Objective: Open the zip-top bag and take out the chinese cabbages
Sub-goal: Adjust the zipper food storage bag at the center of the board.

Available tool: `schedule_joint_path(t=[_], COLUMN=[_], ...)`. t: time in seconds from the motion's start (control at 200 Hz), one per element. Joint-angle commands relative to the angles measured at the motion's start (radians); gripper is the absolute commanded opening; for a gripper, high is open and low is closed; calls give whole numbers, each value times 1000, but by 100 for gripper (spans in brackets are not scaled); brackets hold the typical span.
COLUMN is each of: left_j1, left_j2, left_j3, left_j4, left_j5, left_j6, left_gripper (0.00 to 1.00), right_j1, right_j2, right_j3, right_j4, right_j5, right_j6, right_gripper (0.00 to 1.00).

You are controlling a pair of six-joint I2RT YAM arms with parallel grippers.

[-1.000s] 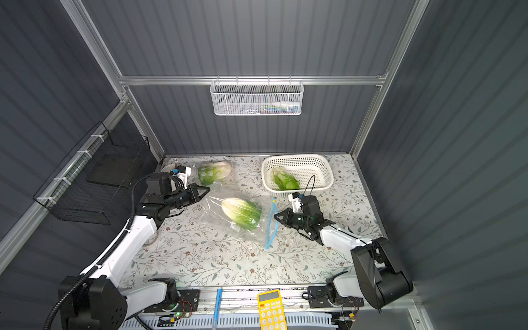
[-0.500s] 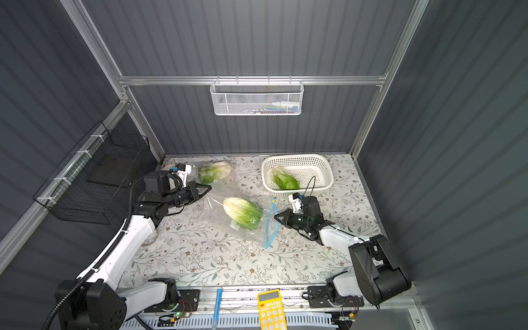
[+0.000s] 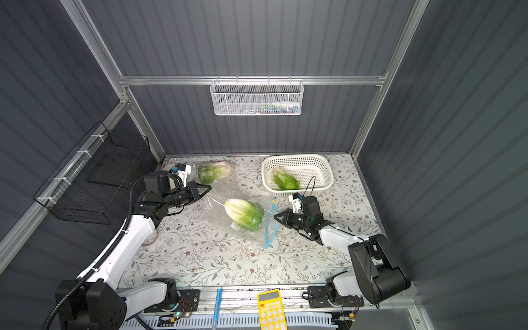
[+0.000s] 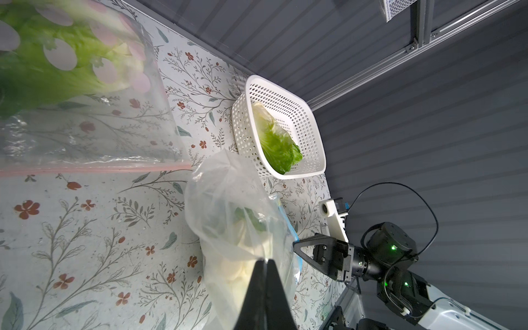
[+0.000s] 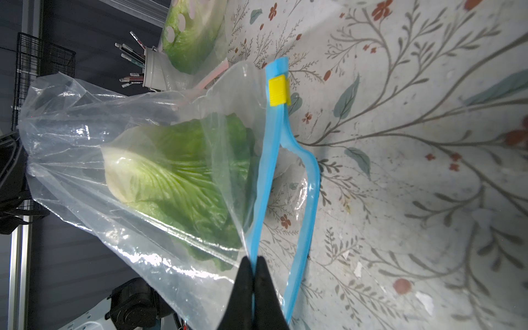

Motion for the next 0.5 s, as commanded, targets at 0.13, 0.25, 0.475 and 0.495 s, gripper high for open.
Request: schedule_joint_path(t=[0.13,0.25,0.475,0.495], left_j1=[7,7,30,30], left_j2=[94,123,196,201], left_j3=[12,-6,6,7], left_j4=[-47,-48,-119,-119], left_j5=[-81,-129,-203,-202], left_j6=[69,86,88,87], left_gripper=[0,0,0,0], right_j1=[-9,-9,-9,-10], right_j2=[-63,-68,-66,-66], right_j3=[36,47,47,47], right_j4=[-113,-136,-135,-134], right_j5=[33,38,41,41], right_j6=[-48,-58,-58,-58], right_gripper=[0,0,0,1])
